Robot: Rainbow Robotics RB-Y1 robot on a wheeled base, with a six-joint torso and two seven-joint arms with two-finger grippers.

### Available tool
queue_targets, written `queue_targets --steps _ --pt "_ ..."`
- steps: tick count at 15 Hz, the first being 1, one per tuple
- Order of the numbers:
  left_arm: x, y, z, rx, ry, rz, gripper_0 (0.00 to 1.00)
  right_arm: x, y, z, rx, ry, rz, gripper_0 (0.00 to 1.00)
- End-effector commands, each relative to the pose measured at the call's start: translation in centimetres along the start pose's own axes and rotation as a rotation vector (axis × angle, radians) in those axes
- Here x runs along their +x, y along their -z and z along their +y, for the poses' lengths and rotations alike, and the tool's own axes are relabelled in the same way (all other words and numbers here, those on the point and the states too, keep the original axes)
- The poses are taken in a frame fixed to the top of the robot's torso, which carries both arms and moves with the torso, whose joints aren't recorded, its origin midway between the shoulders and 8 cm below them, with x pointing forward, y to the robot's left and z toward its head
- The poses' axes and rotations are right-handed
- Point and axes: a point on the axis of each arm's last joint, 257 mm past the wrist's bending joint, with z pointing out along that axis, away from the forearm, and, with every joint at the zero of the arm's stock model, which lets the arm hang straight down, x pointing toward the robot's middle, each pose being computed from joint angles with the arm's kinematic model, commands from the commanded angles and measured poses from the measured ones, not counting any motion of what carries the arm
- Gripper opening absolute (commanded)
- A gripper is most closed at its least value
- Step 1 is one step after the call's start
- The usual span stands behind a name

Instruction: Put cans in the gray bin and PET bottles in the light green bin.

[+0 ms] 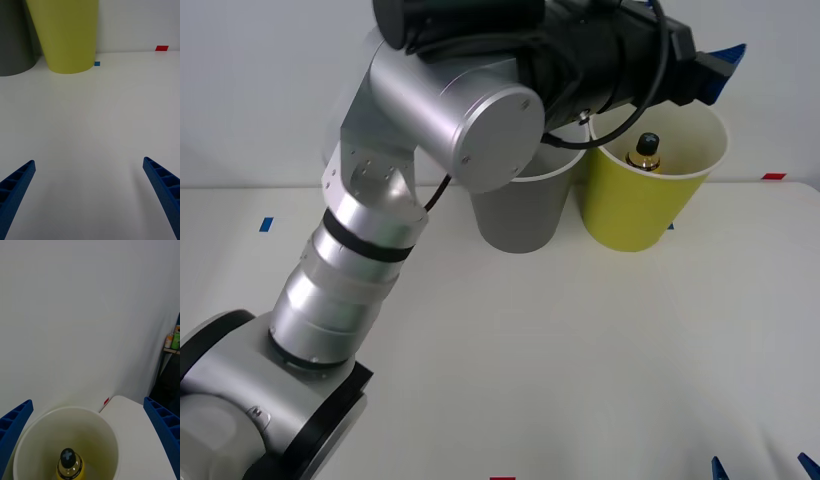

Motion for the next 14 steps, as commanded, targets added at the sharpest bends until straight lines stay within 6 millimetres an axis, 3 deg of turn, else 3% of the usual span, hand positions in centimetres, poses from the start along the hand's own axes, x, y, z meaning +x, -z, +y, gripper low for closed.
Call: queue_targets --steps 1,6,11,14 --pt "4.3 6.2 3.0 -0.079 0.013 0.005 1.0 0.0 0.0 0.0 0.0 0.0 0.0 1.0" --pt "9.9 12.9 6.6 -0.191 0.018 0.074 1.0 0.0 0.0 0.0 0.0 0.0 0.0 1.0" --pt "16.4 18.3 10.7 -0.311 -0.004 0.214 1.0 0.0 0.0 0.0 0.0 0.0 0.0 1.0" --pt "18.4 20.9 11.2 -0.37 0.051 0.231 1.0 0.0 0.0 0.0 0.0 0.0 0.0 1.0"
